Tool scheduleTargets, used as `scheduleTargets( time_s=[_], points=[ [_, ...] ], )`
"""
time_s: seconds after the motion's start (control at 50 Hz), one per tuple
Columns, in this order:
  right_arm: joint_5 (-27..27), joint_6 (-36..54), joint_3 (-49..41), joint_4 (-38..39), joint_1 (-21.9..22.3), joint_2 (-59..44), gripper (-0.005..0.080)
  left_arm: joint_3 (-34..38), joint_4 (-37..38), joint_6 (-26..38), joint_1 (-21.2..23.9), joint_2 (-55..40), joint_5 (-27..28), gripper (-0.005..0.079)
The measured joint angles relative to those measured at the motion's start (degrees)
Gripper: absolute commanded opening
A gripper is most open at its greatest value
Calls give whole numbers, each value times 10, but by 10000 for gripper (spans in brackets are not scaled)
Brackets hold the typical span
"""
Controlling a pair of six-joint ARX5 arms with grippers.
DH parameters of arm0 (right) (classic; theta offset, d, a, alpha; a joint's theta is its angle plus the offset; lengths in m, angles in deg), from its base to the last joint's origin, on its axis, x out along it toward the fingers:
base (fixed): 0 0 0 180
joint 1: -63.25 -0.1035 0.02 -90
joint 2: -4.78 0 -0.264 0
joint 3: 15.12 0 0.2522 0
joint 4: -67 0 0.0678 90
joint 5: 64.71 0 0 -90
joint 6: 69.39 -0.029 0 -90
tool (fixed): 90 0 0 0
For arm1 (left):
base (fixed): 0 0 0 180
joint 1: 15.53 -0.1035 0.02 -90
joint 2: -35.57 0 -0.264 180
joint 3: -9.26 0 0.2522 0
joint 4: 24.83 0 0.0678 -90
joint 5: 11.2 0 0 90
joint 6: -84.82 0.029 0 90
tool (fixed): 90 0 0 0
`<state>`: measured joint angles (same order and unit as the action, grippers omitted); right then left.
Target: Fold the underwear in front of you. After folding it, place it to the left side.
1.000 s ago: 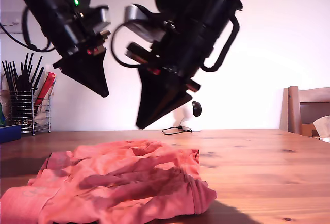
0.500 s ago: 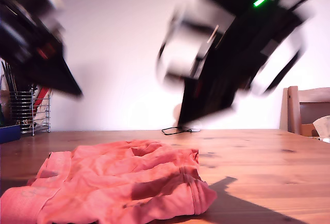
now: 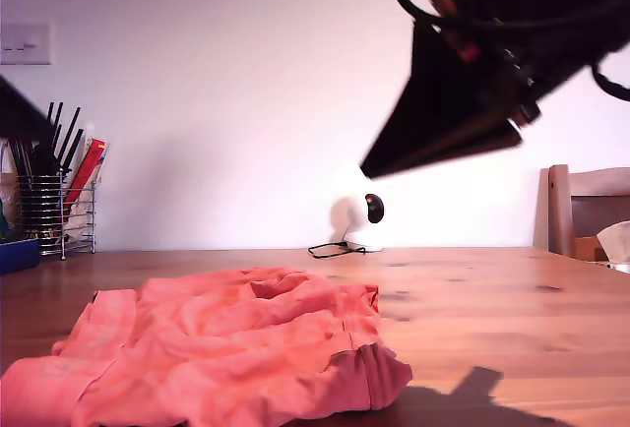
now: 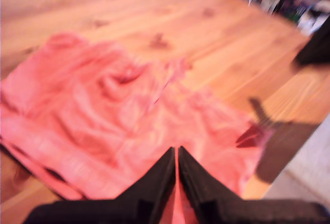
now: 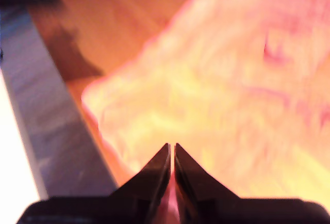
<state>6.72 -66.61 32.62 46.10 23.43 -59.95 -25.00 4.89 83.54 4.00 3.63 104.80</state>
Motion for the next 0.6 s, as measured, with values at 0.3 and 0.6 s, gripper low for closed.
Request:
scheduleTargets(
  time_s=[0.3,0.6],
  points=[
    [-34,-28,0,-58,24,-1,369,-1,90,-96,0,-36,-19,381],
    [-103,-82,0,-52,42,-88,389,-1,91,-151,0,-178,-12,416]
  ],
)
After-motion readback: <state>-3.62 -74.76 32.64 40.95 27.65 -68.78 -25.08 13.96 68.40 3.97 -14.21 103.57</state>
